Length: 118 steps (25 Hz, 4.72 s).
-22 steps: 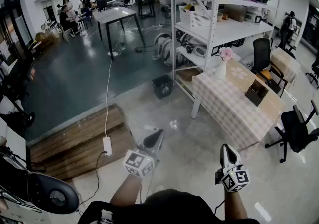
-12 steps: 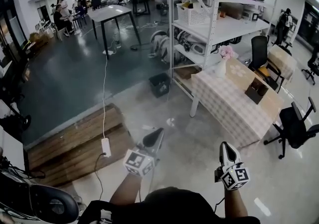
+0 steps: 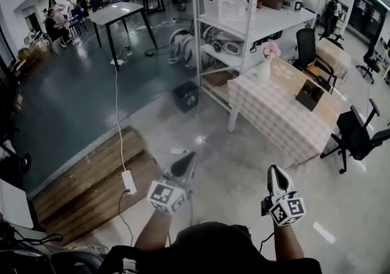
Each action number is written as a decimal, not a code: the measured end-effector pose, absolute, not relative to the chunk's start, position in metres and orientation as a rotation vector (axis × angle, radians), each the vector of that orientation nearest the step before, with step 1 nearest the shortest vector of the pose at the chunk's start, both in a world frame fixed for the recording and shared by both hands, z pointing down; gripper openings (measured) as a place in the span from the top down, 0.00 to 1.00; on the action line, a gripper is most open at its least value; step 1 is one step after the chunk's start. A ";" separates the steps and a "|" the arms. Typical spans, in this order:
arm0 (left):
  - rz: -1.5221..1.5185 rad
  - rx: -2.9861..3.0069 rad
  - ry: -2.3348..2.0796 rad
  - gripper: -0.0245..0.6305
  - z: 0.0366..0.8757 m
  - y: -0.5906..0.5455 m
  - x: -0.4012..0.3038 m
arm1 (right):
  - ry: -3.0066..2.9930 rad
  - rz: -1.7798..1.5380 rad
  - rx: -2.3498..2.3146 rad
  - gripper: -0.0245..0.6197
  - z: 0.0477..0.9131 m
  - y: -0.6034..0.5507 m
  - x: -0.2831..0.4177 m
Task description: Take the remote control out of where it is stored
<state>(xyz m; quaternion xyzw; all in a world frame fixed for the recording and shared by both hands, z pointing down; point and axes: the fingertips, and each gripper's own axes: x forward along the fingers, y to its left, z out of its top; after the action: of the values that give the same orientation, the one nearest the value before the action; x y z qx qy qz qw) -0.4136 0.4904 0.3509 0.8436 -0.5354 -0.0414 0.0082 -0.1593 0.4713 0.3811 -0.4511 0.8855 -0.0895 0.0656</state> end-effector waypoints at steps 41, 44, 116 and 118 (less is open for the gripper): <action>-0.138 2.735 -1.548 0.96 0.349 0.232 -0.227 | 2.535 -0.259 -1.461 0.96 0.382 0.235 0.035; -0.144 2.726 -1.552 0.96 0.355 0.202 -0.195 | 2.525 -0.263 -1.488 0.96 0.385 0.208 0.075; 0.261 2.908 -0.875 0.96 0.455 -0.224 -0.050 | 1.948 -0.435 -2.472 0.51 0.534 -0.214 0.261; 0.268 2.905 -0.875 0.96 0.456 -0.227 -0.045 | 1.945 -0.438 -2.473 0.51 0.537 -0.219 0.266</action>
<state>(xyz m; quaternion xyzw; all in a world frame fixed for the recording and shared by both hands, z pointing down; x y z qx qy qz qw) -0.0454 -0.2274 0.4560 0.9527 -0.2869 0.0878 0.0481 0.2658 -0.2191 0.5366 -0.7784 0.6122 -0.1378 -0.0172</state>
